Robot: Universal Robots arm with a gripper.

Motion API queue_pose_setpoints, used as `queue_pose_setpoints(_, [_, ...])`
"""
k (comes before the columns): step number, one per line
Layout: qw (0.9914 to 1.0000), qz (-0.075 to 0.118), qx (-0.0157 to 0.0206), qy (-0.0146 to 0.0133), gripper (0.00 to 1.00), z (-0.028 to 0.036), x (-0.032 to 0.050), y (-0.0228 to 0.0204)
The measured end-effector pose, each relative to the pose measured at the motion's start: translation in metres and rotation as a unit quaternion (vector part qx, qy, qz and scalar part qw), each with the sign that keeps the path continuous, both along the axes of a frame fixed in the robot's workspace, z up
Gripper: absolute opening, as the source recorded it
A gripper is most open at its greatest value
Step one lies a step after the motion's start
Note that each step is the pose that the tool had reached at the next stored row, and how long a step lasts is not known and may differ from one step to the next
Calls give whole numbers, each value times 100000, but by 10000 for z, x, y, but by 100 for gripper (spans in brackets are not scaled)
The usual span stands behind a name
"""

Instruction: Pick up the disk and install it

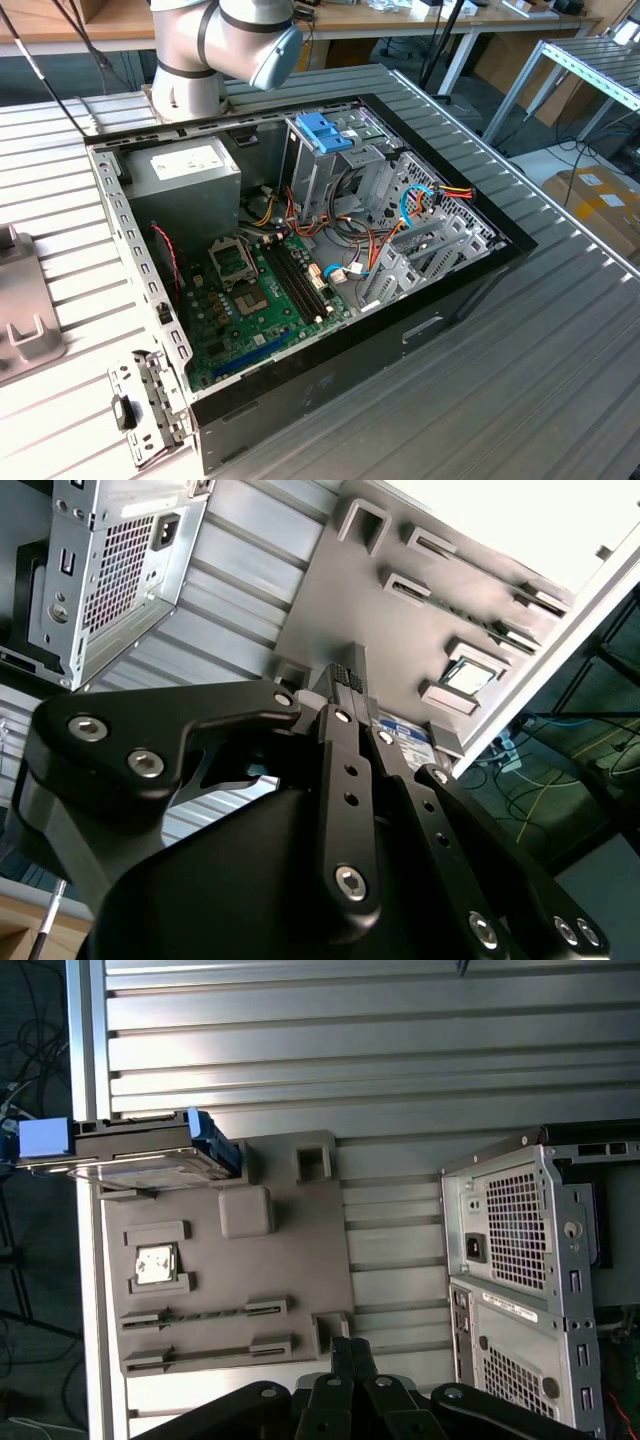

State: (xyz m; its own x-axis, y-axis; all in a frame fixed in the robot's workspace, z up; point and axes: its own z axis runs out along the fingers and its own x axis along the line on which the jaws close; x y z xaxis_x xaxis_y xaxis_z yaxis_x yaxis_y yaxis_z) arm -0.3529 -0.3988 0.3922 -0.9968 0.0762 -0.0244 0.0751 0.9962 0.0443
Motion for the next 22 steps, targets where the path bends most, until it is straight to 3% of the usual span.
queue_pose_setpoints(22, [100000, 1, 2, -2, 11, -2, -237, 0])
